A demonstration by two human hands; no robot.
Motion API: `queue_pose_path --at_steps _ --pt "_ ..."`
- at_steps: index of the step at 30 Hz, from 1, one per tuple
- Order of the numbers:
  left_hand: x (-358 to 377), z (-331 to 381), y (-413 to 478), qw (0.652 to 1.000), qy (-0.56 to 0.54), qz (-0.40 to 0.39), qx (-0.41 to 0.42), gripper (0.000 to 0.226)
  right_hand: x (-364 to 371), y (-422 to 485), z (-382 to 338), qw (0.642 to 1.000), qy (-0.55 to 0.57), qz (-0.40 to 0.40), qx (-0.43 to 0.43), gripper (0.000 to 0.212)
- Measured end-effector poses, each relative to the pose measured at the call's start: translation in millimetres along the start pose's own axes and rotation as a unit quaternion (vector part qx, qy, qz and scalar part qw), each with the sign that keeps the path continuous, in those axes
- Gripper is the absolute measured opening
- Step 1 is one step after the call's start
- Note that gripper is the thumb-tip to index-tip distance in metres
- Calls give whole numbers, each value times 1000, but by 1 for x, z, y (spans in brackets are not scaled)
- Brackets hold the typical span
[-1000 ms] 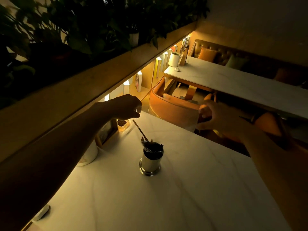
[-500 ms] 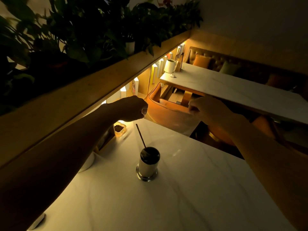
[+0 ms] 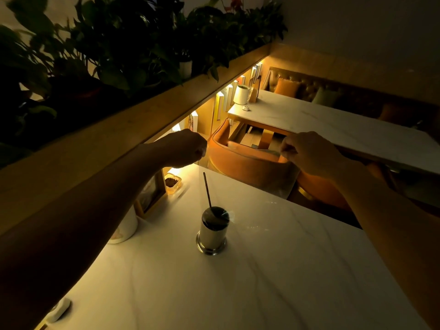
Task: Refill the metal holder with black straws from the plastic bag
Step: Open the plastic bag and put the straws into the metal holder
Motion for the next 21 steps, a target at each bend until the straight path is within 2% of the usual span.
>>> queue_pose_path --at_steps 4,21 --pt "-6 4 -5 1000 -3 24 -9 14 -8 -6 -5 999 19 43 17 16" --pt "-77 33 -5 993 21 112 -13 18 -101 -16 -11 994 5 106 9 23"
Point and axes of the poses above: each hand's wrist, its own y-axis towards the middle knuckle, its own x-axis out of the palm, z = x × y, the point moved 4 cm from there along y, towards the middle knuckle, and after that the axes turned 3 degrees about z, right-handed, at the moved point
